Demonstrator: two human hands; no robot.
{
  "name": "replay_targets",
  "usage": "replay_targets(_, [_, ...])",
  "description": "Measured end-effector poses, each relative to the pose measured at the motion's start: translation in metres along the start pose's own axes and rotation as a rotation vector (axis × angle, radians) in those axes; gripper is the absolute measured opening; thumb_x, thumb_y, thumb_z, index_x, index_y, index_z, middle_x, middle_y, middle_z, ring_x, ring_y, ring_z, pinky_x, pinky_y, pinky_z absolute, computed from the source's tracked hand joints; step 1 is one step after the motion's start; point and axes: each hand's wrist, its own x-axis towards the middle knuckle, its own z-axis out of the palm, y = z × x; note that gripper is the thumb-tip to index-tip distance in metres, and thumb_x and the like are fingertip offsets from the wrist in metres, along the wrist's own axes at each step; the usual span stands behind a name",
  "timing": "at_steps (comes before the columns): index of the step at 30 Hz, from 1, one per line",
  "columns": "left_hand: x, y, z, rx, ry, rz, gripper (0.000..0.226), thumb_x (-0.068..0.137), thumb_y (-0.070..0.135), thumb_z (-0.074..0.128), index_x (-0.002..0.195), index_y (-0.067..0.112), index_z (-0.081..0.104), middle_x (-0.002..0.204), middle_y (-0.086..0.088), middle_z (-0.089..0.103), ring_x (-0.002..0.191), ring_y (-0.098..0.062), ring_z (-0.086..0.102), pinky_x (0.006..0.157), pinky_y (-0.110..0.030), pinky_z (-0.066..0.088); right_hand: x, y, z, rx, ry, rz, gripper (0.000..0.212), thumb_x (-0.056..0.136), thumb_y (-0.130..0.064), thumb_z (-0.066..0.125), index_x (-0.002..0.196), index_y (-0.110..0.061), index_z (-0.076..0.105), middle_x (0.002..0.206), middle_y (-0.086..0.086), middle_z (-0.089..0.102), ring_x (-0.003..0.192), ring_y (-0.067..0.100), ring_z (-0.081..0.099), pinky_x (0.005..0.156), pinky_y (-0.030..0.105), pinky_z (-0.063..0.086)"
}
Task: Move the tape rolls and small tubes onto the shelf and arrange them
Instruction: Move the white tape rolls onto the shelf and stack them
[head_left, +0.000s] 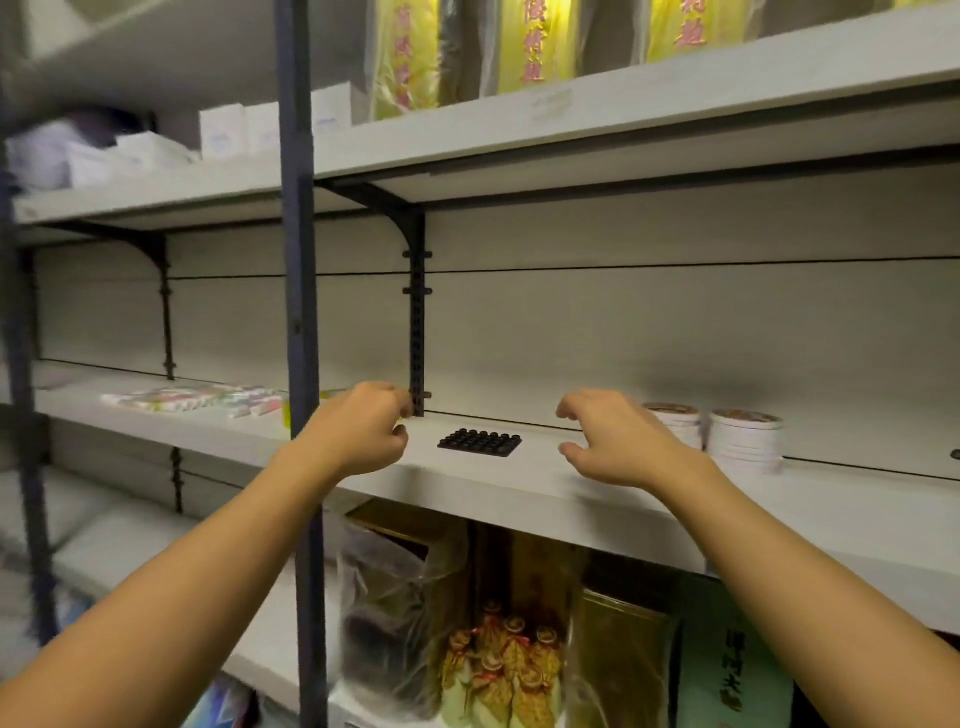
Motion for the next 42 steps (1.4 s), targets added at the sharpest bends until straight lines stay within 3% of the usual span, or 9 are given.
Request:
replay_targets(6, [-0.018,-0.069,-0.009,0.016,-0.003,-0.023,0.026,0.093,0.025,0.057,0.118,0.021,0.060,0.113,0.002,0.059,0.097,-0.017,0.056,0.078,-0.032,0.052,0.034,-0.064,0.018,0.054,-0.010,-0.021,0.041,0.089,-0.033,0.057,0.128,-0.021,0.053,0.127,-0.001,0.059,0.110,0.021,0.057,0.088,0.039,0.053])
replay_targets(11, [-0.027,-0.125,-0.009,0.001,0.011,-0.011,0.009,0.091,0.026,0.056,0.100,0.025,0.057,0.103,0.003,0.058,0.090,-0.017,0.056,0.075,-0.034,0.053,0.065,-0.125,0.032,0.082,-0.011,-0.043,0.042,0.090,-0.031,0.058,0.130,-0.019,0.053,0.125,0.001,0.059,0.108,0.022,0.058,0.088,0.038,0.054])
replay_targets(15, [-0.037,-0.172,-0.004,-0.001,0.039,-0.028,0.026,0.091,0.028,0.055,0.115,0.023,0.063,0.113,0.002,0.062,0.102,-0.020,0.059,0.083,-0.040,0.055,0.085,-0.169,0.044,0.102,0.015,-0.030,0.046,0.090,-0.034,0.061,0.133,-0.021,0.051,0.130,-0.001,0.058,0.112,0.020,0.057,0.091,0.037,0.053])
replay_targets(22, [-0.048,-0.245,0.009,-0.017,0.034,-0.048,0.033,0.096,0.029,0.055,0.128,0.022,0.059,0.127,0.004,0.059,0.112,-0.018,0.056,0.089,-0.038,0.054,0.113,-0.233,0.072,0.118,0.044,-0.025,0.048,0.090,-0.037,0.061,0.134,-0.023,0.050,0.132,-0.003,0.056,0.119,0.018,0.053,0.095,0.037,0.051])
replay_targets(31, [-0.040,-0.323,0.029,-0.032,0.041,-0.080,0.033,0.095,0.030,0.053,0.127,0.023,0.059,0.127,0.005,0.058,0.115,-0.018,0.055,0.087,-0.037,0.051,0.171,-0.299,0.101,0.144,0.066,-0.078,0.040,0.089,-0.035,0.061,0.126,-0.021,0.053,0.122,-0.002,0.057,0.113,0.020,0.055,0.089,0.037,0.054])
replay_targets(34, [-0.031,-0.352,0.042,-0.037,0.036,-0.082,0.033,0.094,0.031,0.053,0.126,0.024,0.060,0.126,0.005,0.059,0.113,-0.017,0.055,0.087,-0.038,0.052,0.197,-0.324,0.114,0.165,0.062,-0.112,0.045,0.089,-0.035,0.060,0.131,-0.022,0.052,0.125,-0.002,0.056,0.114,0.020,0.055,0.090,0.037,0.053])
replay_targets(42, [0.027,-0.431,0.073,-0.033,0.030,-0.040,0.032,0.094,0.030,0.055,0.124,0.022,0.062,0.119,0.004,0.062,0.105,-0.017,0.058,0.086,-0.038,0.053,0.289,-0.368,0.168,0.174,0.083,-0.120,0.039,0.087,-0.030,0.060,0.123,-0.017,0.055,0.121,0.003,0.058,0.113,0.025,0.054,0.085,0.037,0.049])
